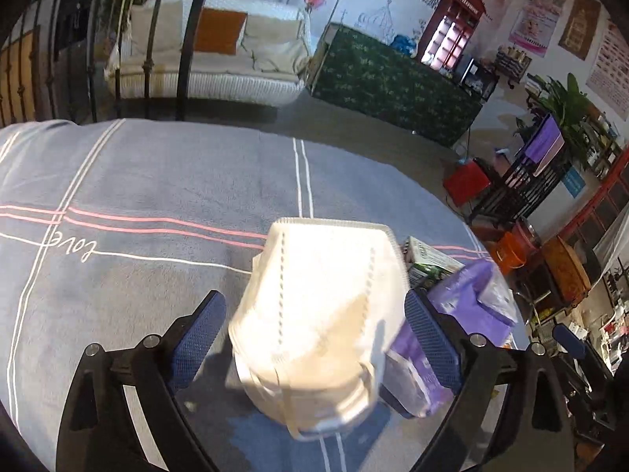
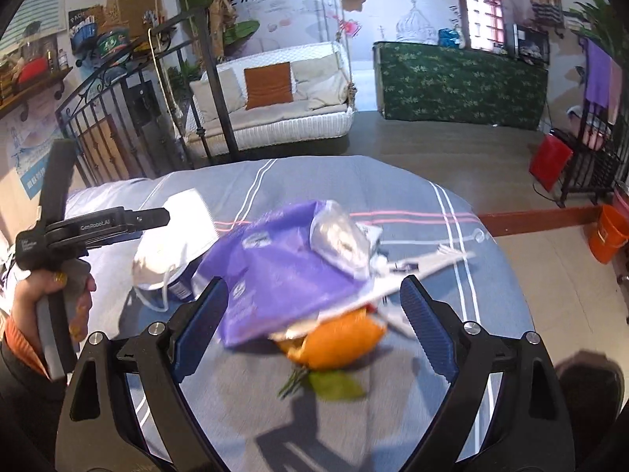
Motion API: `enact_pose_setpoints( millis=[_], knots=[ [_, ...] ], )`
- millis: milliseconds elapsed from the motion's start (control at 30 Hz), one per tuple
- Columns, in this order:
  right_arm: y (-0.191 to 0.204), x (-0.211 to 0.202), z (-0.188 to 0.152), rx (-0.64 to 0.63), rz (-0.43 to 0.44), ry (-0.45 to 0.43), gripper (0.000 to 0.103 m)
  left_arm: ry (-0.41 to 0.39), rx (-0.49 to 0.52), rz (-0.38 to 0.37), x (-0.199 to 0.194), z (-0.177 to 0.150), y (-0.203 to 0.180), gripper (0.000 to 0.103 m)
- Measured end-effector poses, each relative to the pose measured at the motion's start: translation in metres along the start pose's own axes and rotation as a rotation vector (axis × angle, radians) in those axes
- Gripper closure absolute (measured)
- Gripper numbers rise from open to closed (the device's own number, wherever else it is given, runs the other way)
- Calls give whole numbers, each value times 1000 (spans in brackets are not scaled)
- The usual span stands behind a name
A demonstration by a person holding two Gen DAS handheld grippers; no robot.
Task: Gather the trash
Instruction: 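Move both tools back to the bed and grasp the white face mask with the left tool, then close the right tool on the purple packet beside the mask, then carry the purple packet over the black bin and open the right tool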
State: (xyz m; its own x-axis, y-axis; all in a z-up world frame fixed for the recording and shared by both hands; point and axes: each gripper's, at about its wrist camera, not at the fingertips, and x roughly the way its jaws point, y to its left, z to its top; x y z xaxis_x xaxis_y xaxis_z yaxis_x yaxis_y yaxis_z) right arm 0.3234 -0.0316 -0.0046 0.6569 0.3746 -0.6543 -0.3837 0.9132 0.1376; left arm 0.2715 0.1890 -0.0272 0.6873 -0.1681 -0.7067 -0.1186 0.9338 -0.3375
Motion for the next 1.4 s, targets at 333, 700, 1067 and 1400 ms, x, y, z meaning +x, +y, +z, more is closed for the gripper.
enact_pose_setpoints(
  millis=[333,700,1067,1400],
  knots=[
    [-23,78,19,31,25,116,34,88,-50,-116,31,8,18,31],
    [-13,63,10,32,69,52,88,4,-55,-103,11,12,13,87],
    [2,-10,0,25,93,-70,90,-173,-62,-113,-59,-1,-2,91],
    [4,-77,-24,17,53,-148,90,-260,-21,-169,-97,-46,-49,91]
  ],
)
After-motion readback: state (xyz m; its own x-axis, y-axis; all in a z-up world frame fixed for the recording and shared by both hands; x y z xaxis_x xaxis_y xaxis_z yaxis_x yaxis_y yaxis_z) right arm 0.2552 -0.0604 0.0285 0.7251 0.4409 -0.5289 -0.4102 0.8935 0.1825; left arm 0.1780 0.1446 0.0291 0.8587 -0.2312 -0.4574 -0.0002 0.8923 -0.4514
